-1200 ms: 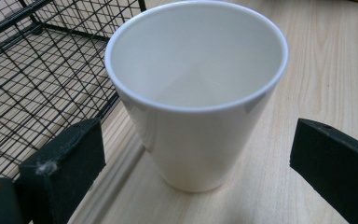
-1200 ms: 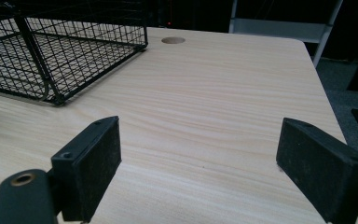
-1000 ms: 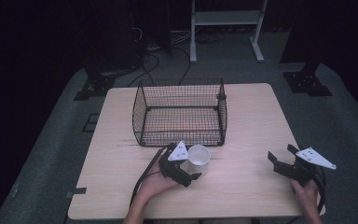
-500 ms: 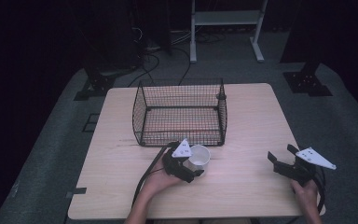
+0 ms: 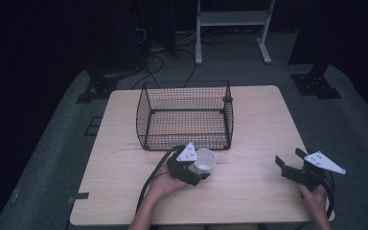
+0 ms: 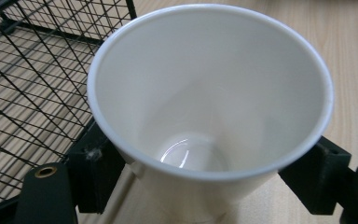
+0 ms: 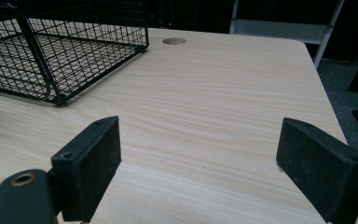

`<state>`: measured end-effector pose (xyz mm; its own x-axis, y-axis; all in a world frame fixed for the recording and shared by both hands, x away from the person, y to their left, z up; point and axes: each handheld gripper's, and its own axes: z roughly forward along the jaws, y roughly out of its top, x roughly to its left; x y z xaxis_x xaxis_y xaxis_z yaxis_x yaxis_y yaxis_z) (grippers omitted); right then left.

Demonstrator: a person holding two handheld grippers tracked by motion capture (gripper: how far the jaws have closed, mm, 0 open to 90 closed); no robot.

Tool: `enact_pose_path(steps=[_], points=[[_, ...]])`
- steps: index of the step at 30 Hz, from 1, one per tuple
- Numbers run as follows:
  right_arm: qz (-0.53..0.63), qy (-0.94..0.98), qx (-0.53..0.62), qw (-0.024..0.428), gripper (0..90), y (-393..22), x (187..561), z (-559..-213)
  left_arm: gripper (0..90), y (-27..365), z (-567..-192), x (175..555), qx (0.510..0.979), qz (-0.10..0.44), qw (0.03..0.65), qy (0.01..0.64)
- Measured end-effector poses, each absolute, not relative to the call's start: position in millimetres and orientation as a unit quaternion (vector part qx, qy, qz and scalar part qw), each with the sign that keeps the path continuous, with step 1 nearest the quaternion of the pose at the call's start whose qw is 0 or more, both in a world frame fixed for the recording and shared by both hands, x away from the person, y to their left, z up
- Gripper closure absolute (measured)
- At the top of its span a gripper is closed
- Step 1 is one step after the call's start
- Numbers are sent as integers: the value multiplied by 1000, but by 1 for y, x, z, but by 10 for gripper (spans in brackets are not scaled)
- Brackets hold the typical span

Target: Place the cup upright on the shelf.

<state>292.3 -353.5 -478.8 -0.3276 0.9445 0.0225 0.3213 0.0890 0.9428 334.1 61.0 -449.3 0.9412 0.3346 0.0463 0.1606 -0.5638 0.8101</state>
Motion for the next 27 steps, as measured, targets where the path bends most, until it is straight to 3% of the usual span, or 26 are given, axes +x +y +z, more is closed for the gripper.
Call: enact_pose_path(steps=[27], points=[[476,659,482,328,130,-354,292,-479,215,87,-405,334,874,98,460,119]])
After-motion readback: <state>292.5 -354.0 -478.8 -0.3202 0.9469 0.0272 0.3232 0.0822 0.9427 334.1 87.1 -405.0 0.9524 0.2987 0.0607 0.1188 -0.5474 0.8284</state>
